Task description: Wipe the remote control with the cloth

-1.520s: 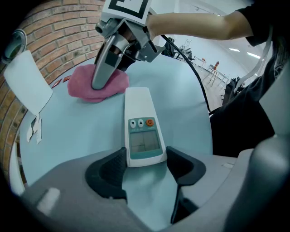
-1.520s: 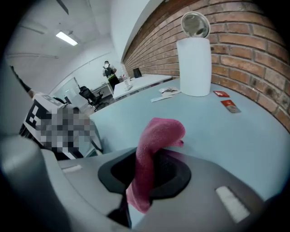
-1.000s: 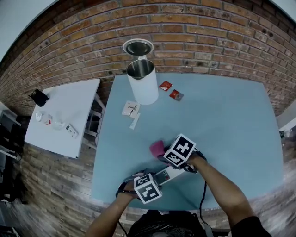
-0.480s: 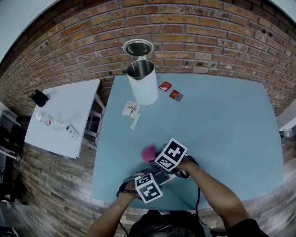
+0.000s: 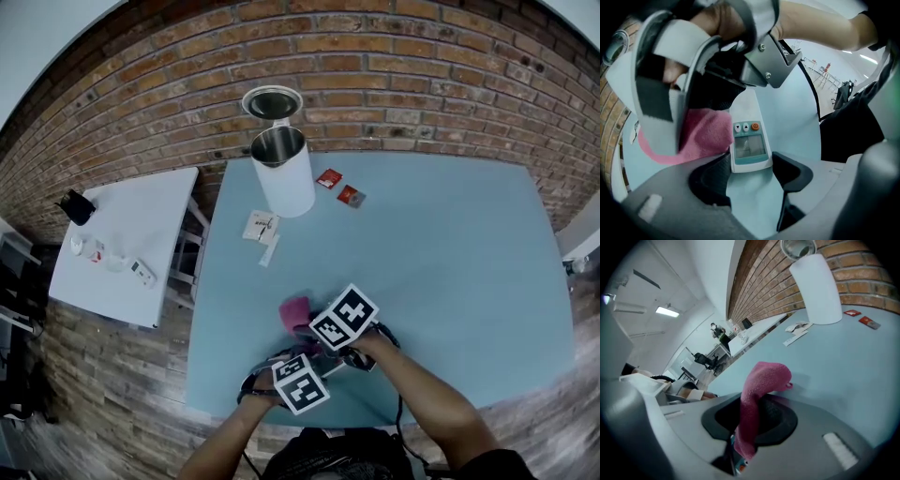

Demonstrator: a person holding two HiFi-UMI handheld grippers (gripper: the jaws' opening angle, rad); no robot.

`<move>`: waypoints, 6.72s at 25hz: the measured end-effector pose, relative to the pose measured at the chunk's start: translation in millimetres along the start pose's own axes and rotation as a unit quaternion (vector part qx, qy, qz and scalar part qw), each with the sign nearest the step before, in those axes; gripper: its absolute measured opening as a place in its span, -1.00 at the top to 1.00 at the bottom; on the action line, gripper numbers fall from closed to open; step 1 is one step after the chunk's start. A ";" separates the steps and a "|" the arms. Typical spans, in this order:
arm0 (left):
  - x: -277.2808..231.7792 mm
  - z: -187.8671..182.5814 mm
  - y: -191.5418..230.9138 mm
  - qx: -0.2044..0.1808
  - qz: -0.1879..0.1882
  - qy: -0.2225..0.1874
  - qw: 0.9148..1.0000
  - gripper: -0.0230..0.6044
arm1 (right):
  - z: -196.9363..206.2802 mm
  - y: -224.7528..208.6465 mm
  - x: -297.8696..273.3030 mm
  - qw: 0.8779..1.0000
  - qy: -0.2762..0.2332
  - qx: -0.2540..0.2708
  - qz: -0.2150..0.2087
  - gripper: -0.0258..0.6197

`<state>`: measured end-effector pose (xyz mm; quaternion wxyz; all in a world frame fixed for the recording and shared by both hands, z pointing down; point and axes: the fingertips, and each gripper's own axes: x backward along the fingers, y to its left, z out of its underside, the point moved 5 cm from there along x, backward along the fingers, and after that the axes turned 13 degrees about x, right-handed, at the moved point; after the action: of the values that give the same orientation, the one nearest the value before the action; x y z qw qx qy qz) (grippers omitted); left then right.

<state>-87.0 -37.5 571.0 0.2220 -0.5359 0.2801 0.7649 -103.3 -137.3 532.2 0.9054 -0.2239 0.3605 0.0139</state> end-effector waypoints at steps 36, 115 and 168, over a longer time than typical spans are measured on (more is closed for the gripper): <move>38.1 28.5 32.4 0.589 0.582 -0.311 0.467 0.07 | 21.8 -47.6 52.6 0.959 -0.183 0.063 0.206 0.68; 26.1 13.9 32.2 0.538 0.319 -0.335 0.705 0.08 | 94.8 51.3 130.8 0.924 -0.277 -0.073 0.254 0.69; 138.0 19.3 -66.4 0.269 -0.152 -0.479 0.822 0.93 | 73.2 142.3 128.2 0.910 -0.265 0.000 0.318 0.68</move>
<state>-103.1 30.2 433.3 0.5771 -0.0574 0.2480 0.7760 12.3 3.6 438.3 0.9152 -0.0854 0.1597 0.3601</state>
